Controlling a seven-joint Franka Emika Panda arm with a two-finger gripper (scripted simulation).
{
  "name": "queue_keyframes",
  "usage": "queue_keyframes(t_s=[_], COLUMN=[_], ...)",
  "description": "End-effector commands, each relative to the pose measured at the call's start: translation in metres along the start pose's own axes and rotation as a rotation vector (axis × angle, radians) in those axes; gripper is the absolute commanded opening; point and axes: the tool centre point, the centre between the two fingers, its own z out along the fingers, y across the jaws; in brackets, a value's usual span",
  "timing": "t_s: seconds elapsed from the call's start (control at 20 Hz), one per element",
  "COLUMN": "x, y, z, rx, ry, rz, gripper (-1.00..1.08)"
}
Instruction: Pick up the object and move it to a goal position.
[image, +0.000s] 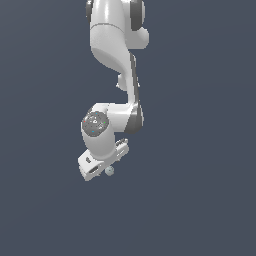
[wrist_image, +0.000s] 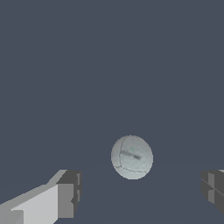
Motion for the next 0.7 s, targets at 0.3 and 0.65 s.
queue_keyframes(t_s=[0.3,0.65], x=[0.000,-0.001], y=[0.000,0.000], z=[0.020,0.050], rx=[0.000,0.000], ry=[0.000,0.001], rz=[-0.002,-0.005], gripper=[1.00,1.00])
